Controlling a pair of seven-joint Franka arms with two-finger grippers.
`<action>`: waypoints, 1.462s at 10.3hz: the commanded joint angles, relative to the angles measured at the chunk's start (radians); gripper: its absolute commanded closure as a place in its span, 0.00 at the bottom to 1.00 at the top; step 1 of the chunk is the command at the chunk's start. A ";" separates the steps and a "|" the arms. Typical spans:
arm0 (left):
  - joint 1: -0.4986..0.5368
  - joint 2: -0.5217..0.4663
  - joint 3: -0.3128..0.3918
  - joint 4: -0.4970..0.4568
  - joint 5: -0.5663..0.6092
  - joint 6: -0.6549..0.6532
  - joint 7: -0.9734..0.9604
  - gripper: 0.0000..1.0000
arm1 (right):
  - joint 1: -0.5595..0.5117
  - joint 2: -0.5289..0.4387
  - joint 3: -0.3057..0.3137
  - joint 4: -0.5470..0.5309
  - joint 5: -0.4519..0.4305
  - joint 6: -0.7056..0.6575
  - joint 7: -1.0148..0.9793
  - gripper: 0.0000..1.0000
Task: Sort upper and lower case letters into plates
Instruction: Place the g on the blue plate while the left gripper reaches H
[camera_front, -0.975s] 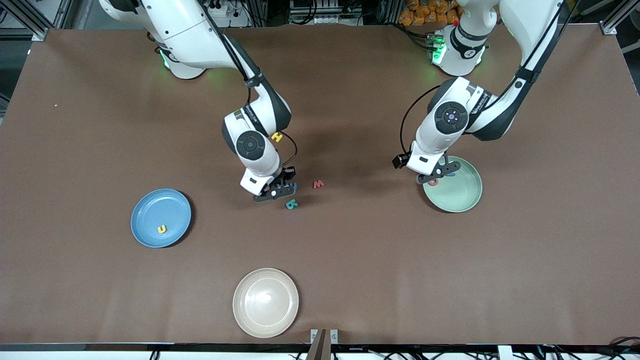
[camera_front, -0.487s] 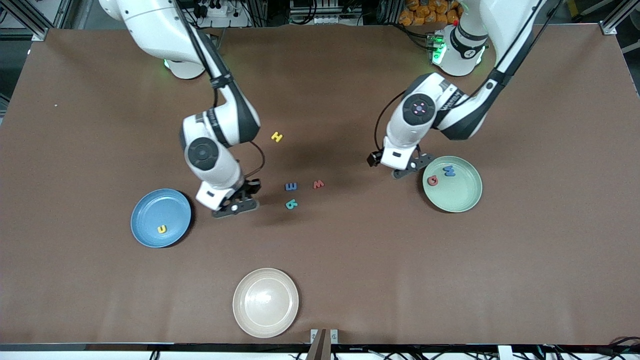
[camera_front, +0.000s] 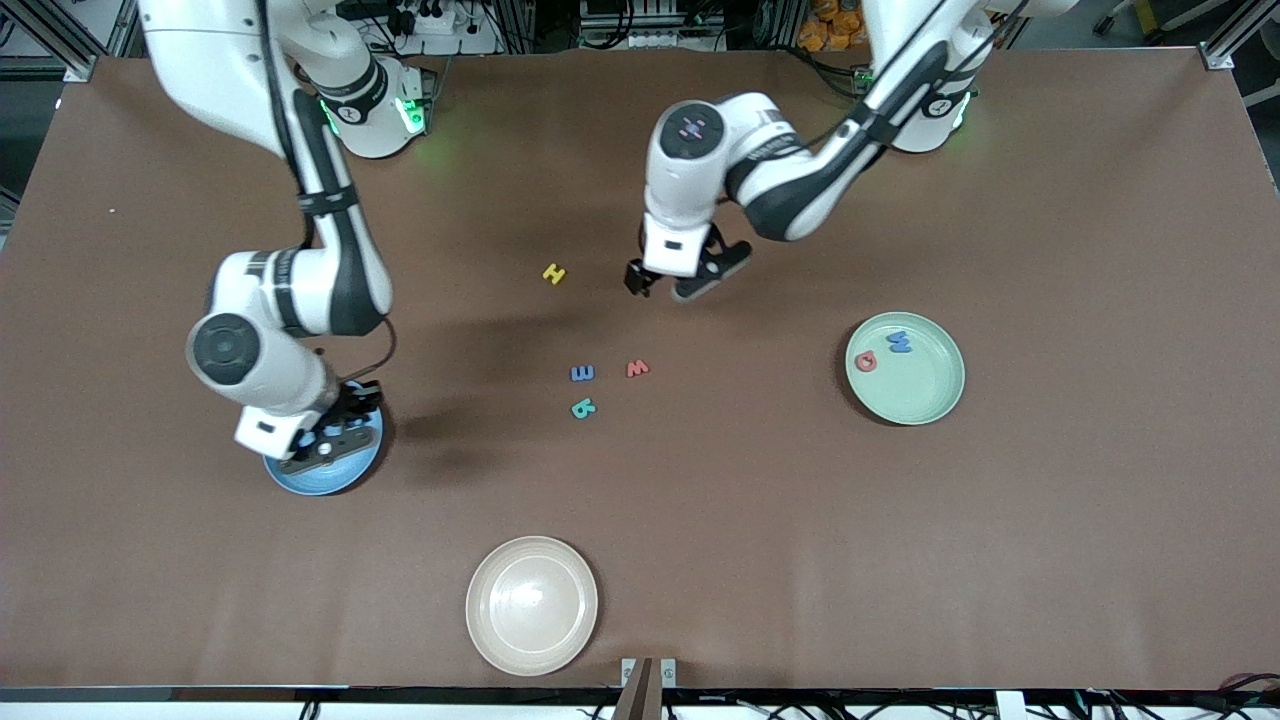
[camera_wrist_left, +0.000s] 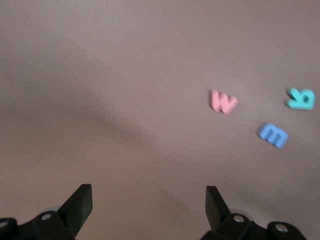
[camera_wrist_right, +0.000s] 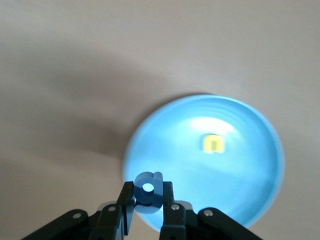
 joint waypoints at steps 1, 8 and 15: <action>-0.238 0.180 0.123 0.262 0.081 -0.133 -0.219 0.00 | -0.063 -0.005 0.007 -0.014 0.013 0.009 -0.111 0.99; -0.530 0.353 0.305 0.430 0.037 0.038 -0.565 0.00 | -0.104 0.027 0.010 0.014 0.011 0.003 -0.171 0.00; -0.530 0.436 0.305 0.464 0.023 0.124 -0.587 0.00 | -0.124 0.047 0.010 0.020 0.011 0.005 -0.240 0.00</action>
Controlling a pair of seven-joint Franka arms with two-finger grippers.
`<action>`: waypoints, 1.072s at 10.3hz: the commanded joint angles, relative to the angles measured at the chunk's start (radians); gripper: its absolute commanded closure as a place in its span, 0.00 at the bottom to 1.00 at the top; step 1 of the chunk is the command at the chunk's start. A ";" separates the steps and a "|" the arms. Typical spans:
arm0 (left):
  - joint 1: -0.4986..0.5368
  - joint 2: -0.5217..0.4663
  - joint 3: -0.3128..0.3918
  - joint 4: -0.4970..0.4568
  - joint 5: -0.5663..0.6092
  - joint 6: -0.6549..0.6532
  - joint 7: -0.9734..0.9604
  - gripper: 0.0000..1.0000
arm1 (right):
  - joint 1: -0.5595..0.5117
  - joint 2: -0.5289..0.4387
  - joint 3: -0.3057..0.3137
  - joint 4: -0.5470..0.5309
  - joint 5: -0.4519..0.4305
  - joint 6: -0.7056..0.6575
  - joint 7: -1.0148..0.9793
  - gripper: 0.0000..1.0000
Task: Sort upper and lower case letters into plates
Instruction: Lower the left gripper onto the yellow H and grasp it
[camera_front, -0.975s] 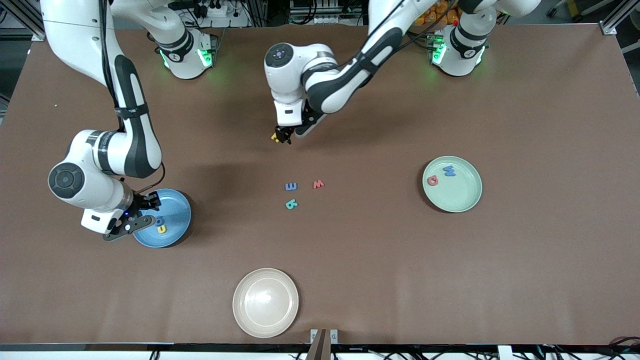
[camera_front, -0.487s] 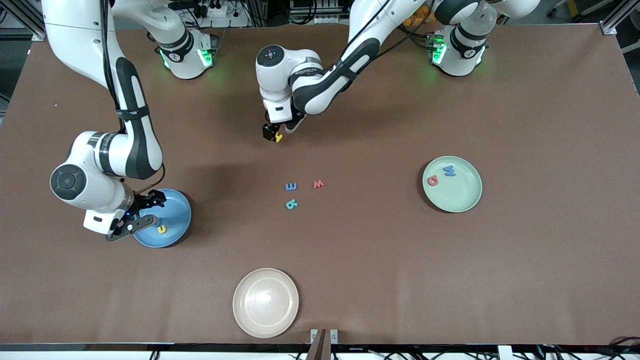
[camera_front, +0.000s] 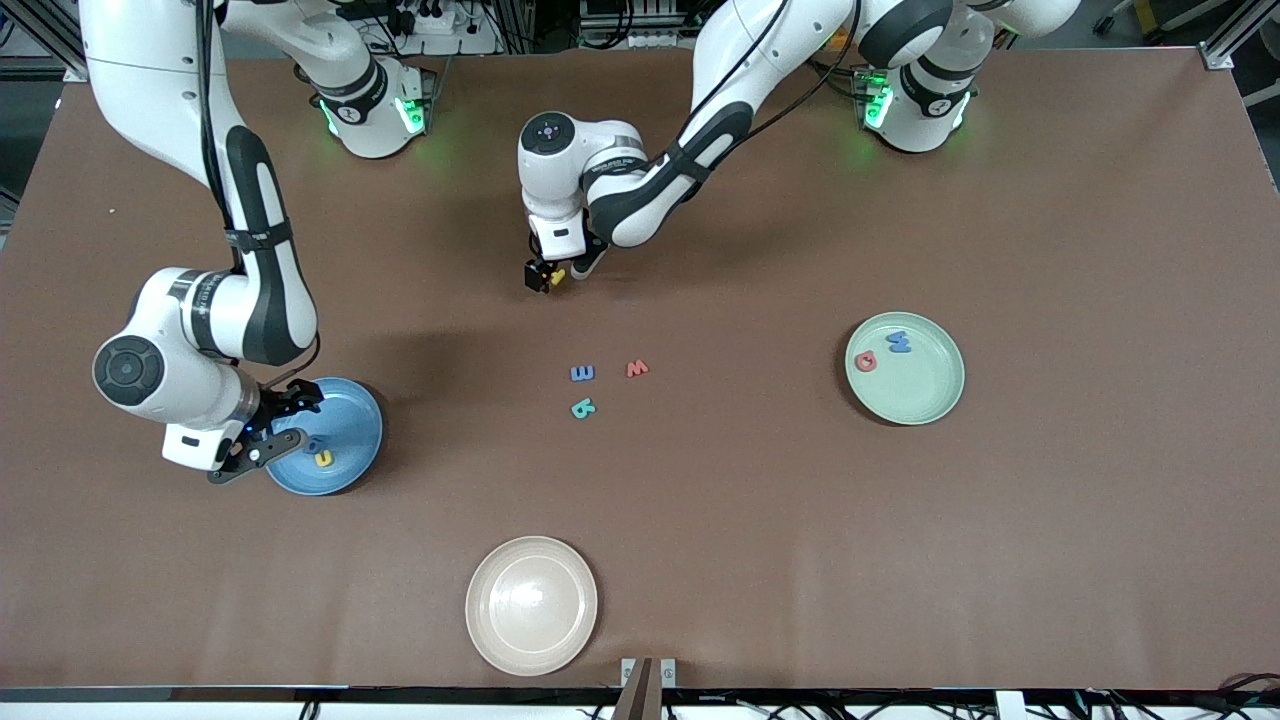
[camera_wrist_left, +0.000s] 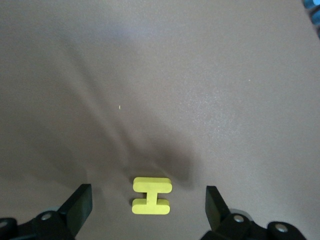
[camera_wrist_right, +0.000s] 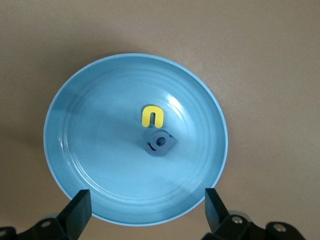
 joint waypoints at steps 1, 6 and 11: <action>-0.009 0.023 0.004 0.028 -0.023 0.002 -0.013 0.00 | -0.012 0.013 0.007 0.019 0.011 -0.003 -0.022 0.00; -0.012 0.052 0.001 0.056 -0.031 0.002 -0.011 0.00 | -0.012 0.016 0.007 0.019 0.012 -0.003 -0.022 0.00; -0.035 0.080 0.004 0.086 -0.046 0.002 -0.013 0.30 | -0.017 0.017 0.007 0.019 0.014 -0.003 -0.022 0.00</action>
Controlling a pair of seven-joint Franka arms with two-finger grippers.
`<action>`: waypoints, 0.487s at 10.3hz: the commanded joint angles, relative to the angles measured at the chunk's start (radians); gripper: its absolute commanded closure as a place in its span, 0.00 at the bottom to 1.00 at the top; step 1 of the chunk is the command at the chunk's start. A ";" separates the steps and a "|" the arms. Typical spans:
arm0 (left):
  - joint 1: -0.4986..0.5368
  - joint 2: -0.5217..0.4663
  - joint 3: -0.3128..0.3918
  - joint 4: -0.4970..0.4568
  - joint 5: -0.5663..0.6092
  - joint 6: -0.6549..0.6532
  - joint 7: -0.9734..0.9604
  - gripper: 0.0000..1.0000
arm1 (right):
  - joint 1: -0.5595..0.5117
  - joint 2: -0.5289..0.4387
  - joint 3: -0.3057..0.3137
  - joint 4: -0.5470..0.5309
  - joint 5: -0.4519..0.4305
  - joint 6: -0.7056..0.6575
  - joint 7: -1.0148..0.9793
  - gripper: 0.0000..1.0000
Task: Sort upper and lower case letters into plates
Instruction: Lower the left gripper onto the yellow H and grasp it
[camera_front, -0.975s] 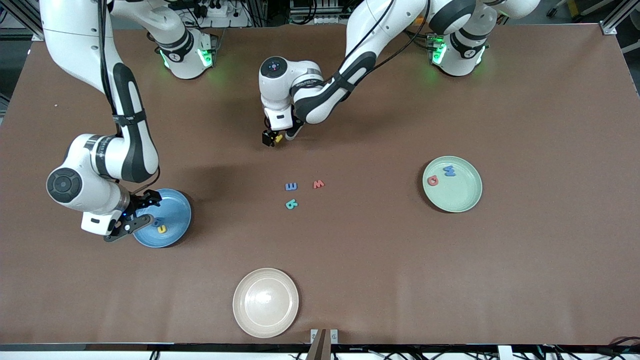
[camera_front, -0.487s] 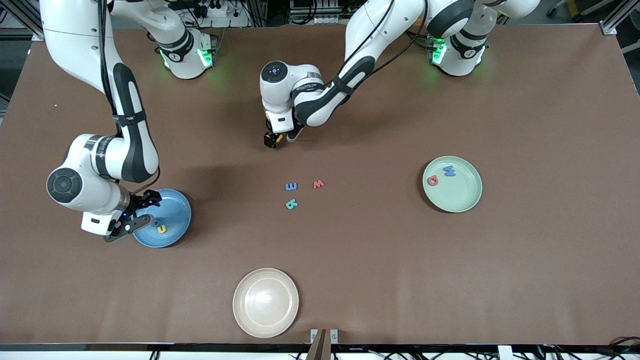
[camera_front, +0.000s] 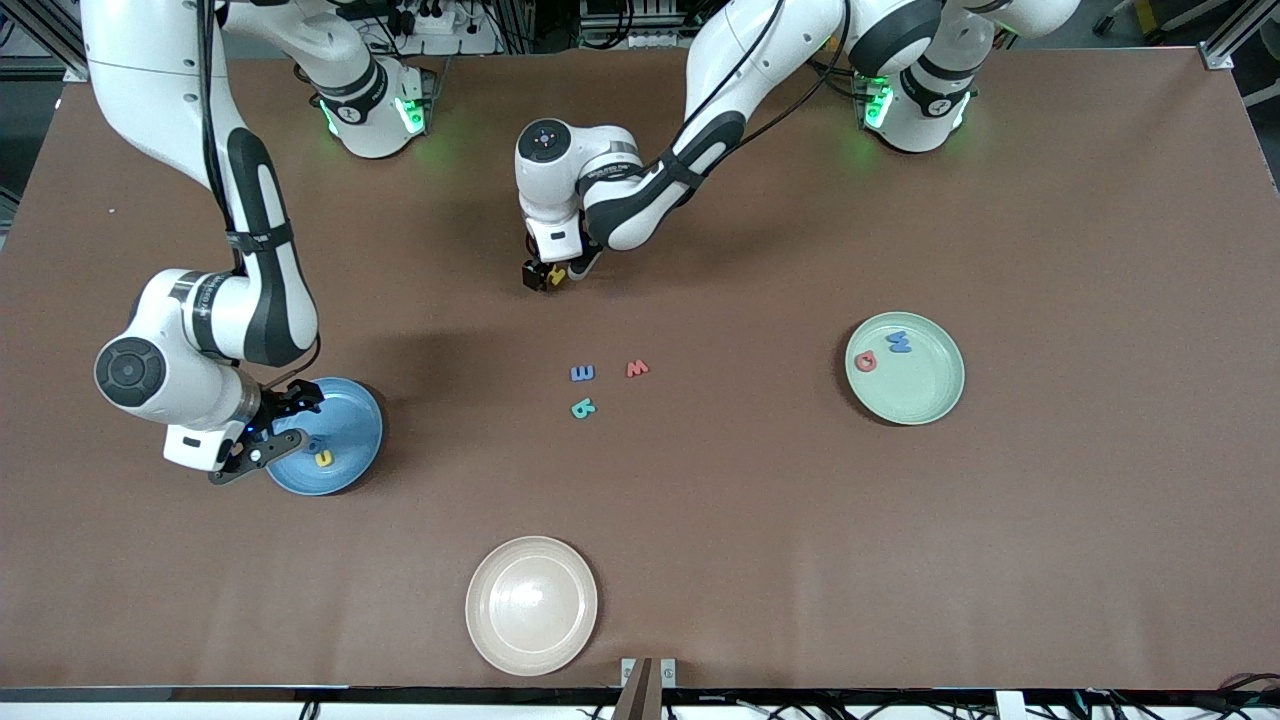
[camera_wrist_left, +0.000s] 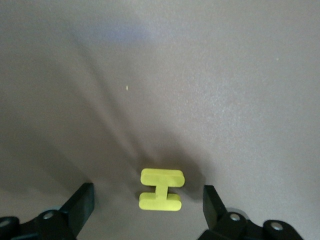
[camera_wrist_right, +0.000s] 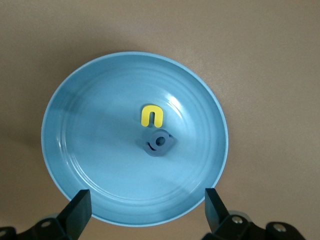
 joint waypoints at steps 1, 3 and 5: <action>-0.016 0.032 0.007 0.043 -0.020 0.001 -0.013 0.39 | -0.016 0.011 0.007 0.018 0.014 -0.003 -0.021 0.00; -0.015 0.031 0.007 0.042 -0.018 -0.004 -0.004 0.45 | -0.016 0.011 0.007 0.018 0.014 -0.003 -0.023 0.00; -0.009 0.029 0.007 0.042 -0.018 -0.010 0.006 0.46 | -0.016 0.009 0.007 0.018 0.014 -0.003 -0.021 0.00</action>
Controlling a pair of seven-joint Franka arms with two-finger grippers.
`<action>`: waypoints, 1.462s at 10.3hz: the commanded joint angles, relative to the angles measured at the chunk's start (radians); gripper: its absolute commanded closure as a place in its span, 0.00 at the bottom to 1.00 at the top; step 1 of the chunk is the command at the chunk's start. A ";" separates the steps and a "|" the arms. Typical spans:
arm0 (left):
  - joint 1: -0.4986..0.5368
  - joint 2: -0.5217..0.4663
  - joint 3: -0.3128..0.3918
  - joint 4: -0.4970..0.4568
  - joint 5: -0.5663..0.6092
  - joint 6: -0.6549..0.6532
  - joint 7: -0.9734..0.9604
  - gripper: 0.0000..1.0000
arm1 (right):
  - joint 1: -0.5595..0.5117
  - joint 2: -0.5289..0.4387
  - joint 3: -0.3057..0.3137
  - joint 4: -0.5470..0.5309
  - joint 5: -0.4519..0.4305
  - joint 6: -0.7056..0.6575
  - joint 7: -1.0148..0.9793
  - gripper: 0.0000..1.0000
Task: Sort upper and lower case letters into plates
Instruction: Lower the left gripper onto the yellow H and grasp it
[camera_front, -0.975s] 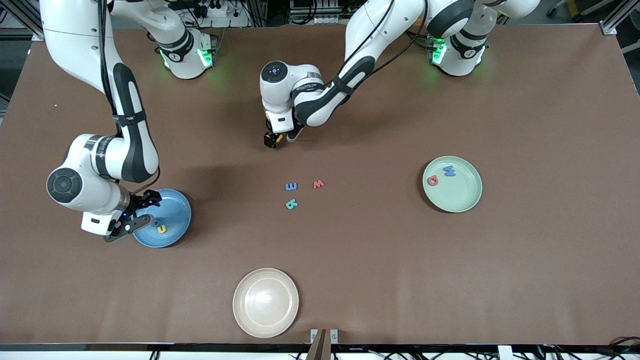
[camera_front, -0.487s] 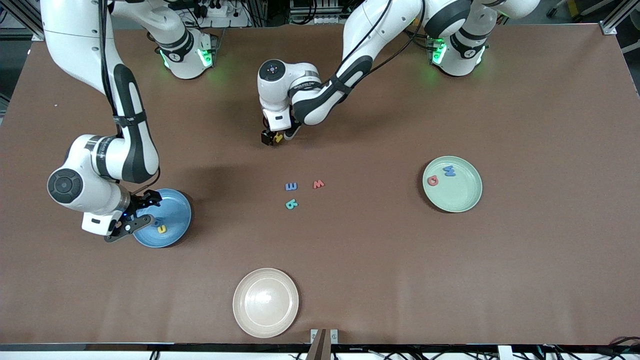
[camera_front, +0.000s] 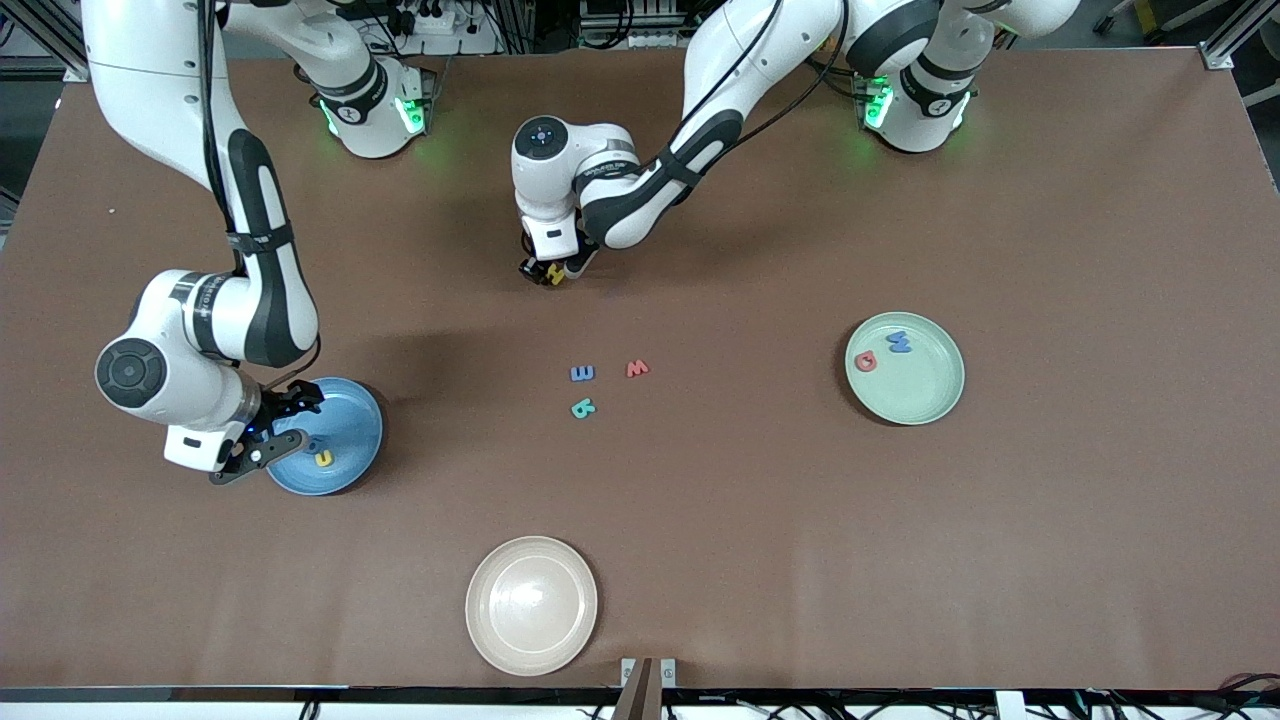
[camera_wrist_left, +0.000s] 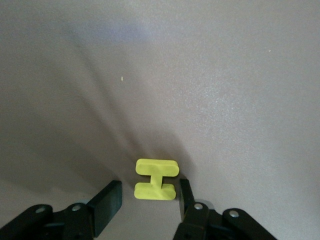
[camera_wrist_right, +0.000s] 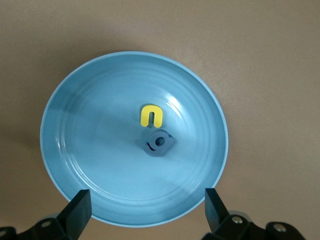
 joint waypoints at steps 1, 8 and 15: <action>-0.006 0.028 0.008 0.028 -0.016 -0.010 0.007 0.51 | -0.015 0.008 0.007 0.016 0.014 -0.003 -0.021 0.00; 0.003 0.016 0.014 0.027 -0.030 -0.030 0.028 0.78 | 0.003 0.006 0.021 0.045 0.019 -0.014 -0.006 0.00; 0.074 -0.053 -0.009 0.027 -0.132 -0.128 0.159 0.79 | 0.004 0.006 0.053 0.062 0.054 -0.014 -0.004 0.00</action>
